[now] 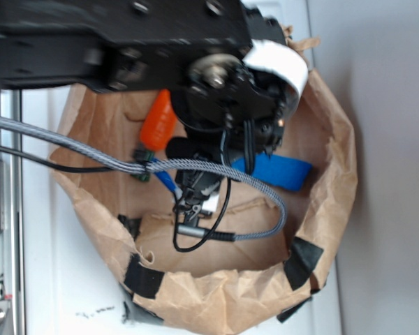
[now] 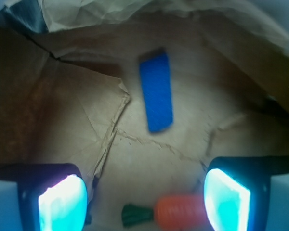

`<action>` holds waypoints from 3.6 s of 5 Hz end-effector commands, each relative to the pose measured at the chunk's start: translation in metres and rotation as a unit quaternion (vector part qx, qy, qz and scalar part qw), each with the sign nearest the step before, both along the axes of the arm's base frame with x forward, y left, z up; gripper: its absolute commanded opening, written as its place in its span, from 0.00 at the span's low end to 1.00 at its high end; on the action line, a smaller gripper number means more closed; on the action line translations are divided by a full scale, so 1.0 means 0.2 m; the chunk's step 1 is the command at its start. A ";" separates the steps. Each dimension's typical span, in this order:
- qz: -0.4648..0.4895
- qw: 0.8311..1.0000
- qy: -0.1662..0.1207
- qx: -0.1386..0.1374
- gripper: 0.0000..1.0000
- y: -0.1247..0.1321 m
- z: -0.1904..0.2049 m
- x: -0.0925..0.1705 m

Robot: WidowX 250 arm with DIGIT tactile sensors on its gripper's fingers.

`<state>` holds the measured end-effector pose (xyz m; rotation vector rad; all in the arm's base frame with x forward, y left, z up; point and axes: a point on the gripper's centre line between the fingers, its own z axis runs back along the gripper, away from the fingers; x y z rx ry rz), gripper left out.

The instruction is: Grab the blue sponge.

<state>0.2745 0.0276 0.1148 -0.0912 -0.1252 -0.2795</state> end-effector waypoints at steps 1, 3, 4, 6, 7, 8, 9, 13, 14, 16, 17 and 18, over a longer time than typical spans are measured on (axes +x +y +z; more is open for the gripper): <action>0.005 0.999 -0.049 -0.009 1.00 0.05 -0.09 0.18; 0.014 0.998 -0.063 -0.010 1.00 -0.03 -0.22 0.34; 0.011 0.997 -0.081 -0.002 1.00 -0.10 -0.27 0.39; 0.018 0.996 -0.090 0.004 0.00 -0.08 -0.28 0.36; 0.011 0.994 -0.105 -0.011 0.00 -0.07 -0.19 0.29; 0.009 0.994 -0.102 -0.036 0.00 -0.06 -0.03 0.20; 0.006 0.994 -0.100 -0.048 0.00 -0.04 0.11 0.12; 0.045 0.995 -0.091 0.005 1.00 0.03 -0.11 0.32; 0.050 0.994 -0.093 0.004 1.00 0.06 -0.14 0.35; 0.071 0.994 -0.080 0.018 1.00 0.03 -0.26 0.40; 0.091 0.992 -0.083 0.034 0.15 0.03 -0.28 0.39; 0.107 0.989 -0.084 0.059 0.00 0.04 -0.36 0.38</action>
